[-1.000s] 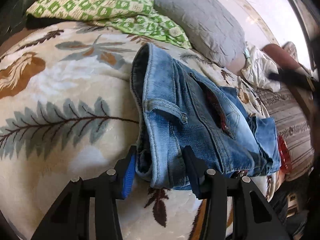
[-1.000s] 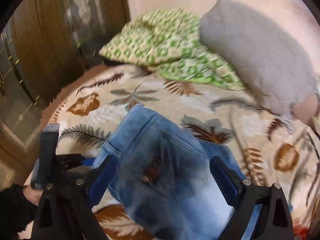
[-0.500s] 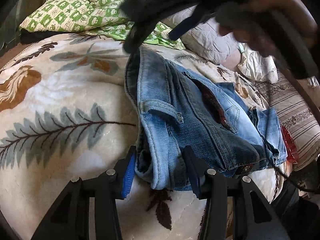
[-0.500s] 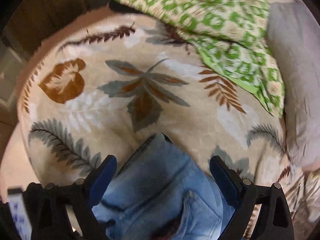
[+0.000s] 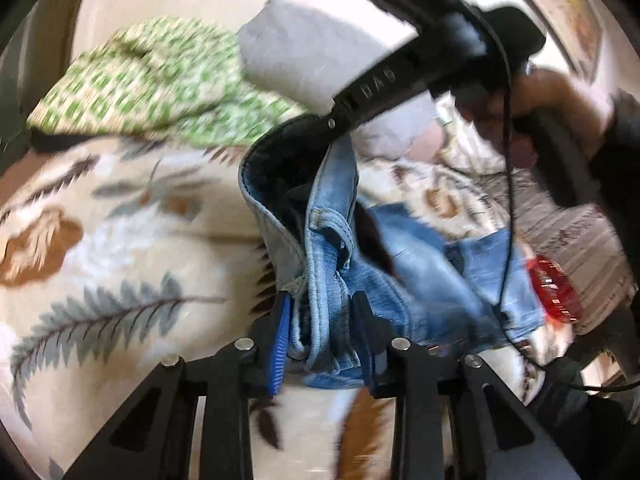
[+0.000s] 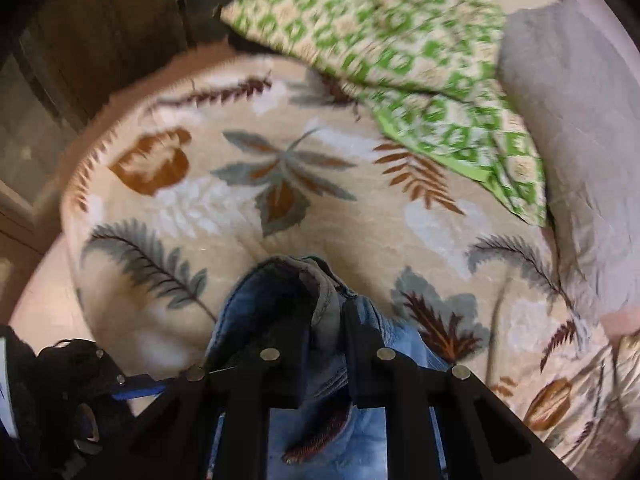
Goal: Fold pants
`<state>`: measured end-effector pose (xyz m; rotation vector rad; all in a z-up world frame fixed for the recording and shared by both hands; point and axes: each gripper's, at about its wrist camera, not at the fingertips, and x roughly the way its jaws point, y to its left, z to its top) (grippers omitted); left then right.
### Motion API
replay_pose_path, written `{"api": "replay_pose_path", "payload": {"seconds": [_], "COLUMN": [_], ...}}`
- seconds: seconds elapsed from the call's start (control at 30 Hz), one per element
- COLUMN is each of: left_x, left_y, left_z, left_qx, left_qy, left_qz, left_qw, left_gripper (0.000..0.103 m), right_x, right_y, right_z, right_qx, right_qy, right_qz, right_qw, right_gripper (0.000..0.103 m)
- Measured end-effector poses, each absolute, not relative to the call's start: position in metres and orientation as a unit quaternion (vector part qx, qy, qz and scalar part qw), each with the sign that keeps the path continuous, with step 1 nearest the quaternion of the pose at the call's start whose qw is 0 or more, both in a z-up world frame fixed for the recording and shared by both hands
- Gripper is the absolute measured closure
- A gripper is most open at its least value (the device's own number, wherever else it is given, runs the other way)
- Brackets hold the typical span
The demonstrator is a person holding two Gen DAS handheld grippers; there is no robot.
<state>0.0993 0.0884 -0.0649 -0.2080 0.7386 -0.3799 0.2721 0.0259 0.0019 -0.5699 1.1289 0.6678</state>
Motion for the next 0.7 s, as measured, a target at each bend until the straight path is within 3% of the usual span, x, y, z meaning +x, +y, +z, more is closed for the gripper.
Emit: {"api": "replay_pose_path", "payload": {"seconds": [0.2, 0.3, 0.37, 0.53, 0.57, 0.7], "left_x": [0.1, 0.101, 0.103, 0.113, 0.115, 0.114], "left_y": [0.034, -0.003, -0.037, -0.128, -0.143, -0.201], "left_z": [-0.027, -0.012, -0.007, -0.026, -0.033, -0.067], "left_qx": [-0.097, -0.083, -0.072, -0.011, -0.006, 0.035], "left_qy": [0.344, 0.336, 0.343, 0.381, 0.388, 0.433], "left_qz": [-0.269, -0.314, -0.349, -0.39, -0.399, -0.423], "left_qw": [0.894, 0.884, 0.869, 0.838, 0.831, 0.795], "left_gripper": [0.078, 0.091, 0.091, 0.092, 0.103, 0.103], "right_x": [0.256, 0.25, 0.246, 0.238, 0.237, 0.235], "right_y": [-0.077, -0.143, -0.183, -0.298, -0.316, -0.376], "right_z": [0.051, 0.062, 0.065, 0.036, 0.028, -0.014], "right_qx": [-0.154, -0.099, -0.069, 0.014, 0.031, 0.071], "right_qy": [0.483, 0.471, 0.466, 0.476, 0.478, 0.5], "right_qz": [0.31, 0.298, 0.285, 0.231, 0.222, 0.185], "right_qw": [0.805, 0.824, 0.835, 0.849, 0.849, 0.843], "right_gripper": [0.088, 0.09, 0.09, 0.095, 0.095, 0.095]}}
